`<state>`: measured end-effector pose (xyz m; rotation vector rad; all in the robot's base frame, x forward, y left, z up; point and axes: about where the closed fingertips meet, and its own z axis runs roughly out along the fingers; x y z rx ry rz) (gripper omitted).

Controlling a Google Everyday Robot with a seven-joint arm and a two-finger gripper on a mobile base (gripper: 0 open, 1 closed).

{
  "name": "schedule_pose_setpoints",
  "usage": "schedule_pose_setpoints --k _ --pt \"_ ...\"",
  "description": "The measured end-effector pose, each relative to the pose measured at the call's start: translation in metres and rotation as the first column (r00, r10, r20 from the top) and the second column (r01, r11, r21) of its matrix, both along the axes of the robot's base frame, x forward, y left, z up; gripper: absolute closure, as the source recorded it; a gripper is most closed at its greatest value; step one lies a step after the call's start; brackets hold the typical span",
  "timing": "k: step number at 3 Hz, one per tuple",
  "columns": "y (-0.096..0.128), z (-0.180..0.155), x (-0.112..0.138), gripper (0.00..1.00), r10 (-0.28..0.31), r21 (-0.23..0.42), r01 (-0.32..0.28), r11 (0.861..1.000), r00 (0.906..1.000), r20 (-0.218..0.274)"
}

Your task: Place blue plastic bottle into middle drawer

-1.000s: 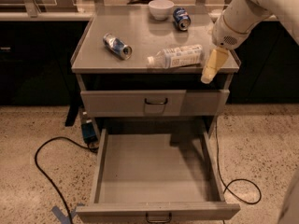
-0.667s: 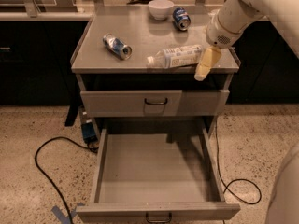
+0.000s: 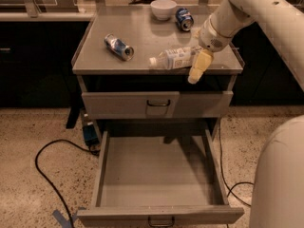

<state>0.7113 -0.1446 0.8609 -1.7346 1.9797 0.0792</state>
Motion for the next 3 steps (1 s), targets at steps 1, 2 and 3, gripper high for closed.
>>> schedule_pose_setpoints --k 1,2,3 --pt "0.011 -0.010 0.002 0.00 0.040 0.021 -0.039 0.999 0.9989 -0.025" --pt "0.018 -0.018 0.004 0.00 0.062 0.040 -0.060 0.997 0.9974 -0.036" --pt "0.025 -0.018 0.009 0.00 0.062 0.013 -0.062 0.998 0.9981 0.005"
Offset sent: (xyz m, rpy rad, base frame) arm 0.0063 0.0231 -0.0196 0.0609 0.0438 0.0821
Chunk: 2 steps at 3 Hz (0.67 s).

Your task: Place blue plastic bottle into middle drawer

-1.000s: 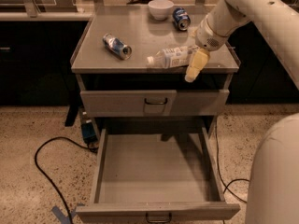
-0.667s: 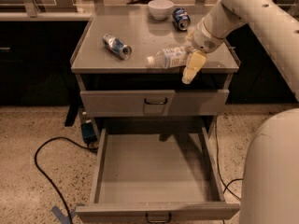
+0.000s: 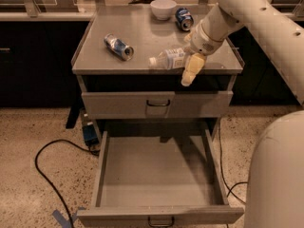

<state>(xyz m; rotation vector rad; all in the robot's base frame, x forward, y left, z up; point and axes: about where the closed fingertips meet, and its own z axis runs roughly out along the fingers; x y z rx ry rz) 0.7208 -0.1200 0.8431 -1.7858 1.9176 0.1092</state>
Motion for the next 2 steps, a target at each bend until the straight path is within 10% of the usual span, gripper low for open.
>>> schedule_pose_setpoints --k 2 --pt "0.013 -0.018 0.004 0.00 0.028 -0.024 -0.028 0.999 0.9995 -0.015"
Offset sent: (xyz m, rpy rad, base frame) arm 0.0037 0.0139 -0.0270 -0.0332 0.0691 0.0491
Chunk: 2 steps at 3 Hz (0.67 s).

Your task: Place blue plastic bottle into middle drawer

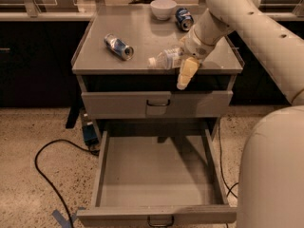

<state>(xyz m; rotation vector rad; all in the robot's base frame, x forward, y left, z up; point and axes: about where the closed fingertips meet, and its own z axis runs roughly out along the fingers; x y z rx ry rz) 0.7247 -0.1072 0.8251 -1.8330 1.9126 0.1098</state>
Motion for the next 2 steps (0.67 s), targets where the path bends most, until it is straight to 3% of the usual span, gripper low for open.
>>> schedule_pose_setpoints --k 1,2 --pt "0.0043 -0.0135 -0.0005 0.14 0.008 0.014 -0.007 1.000 0.9980 -0.062" --pt "0.0044 -0.0136 -0.0005 0.39 0.008 0.014 -0.007 1.000 0.9980 -0.063"
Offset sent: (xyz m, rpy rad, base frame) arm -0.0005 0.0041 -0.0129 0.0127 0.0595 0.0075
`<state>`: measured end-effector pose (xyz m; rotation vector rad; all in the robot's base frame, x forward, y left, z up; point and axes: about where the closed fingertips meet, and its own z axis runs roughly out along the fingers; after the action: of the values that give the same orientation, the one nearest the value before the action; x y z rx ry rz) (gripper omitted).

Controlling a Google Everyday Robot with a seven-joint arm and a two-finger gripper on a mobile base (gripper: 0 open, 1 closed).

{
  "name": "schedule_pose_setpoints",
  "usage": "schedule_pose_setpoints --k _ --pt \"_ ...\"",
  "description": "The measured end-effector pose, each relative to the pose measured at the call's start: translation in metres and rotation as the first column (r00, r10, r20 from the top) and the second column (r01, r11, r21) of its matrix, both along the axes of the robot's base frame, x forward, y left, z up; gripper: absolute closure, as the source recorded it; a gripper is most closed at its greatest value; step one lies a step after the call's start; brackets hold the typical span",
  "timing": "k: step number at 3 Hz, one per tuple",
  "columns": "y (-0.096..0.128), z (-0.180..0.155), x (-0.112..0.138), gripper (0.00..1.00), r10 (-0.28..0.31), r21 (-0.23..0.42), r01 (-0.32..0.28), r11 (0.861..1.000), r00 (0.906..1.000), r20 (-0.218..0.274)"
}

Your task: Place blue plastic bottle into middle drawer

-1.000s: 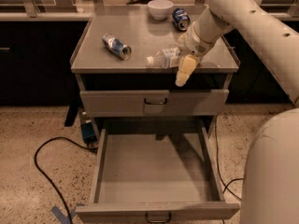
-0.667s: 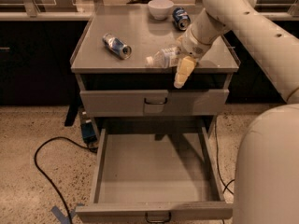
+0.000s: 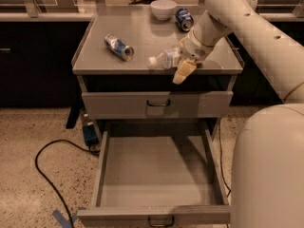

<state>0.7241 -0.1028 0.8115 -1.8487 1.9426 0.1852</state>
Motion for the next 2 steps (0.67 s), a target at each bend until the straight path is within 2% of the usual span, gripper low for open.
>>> schedule_pose_setpoints --k 2 --pt "0.0000 0.0084 -0.0002 0.86 0.000 0.001 0.000 1.000 1.0000 0.000"
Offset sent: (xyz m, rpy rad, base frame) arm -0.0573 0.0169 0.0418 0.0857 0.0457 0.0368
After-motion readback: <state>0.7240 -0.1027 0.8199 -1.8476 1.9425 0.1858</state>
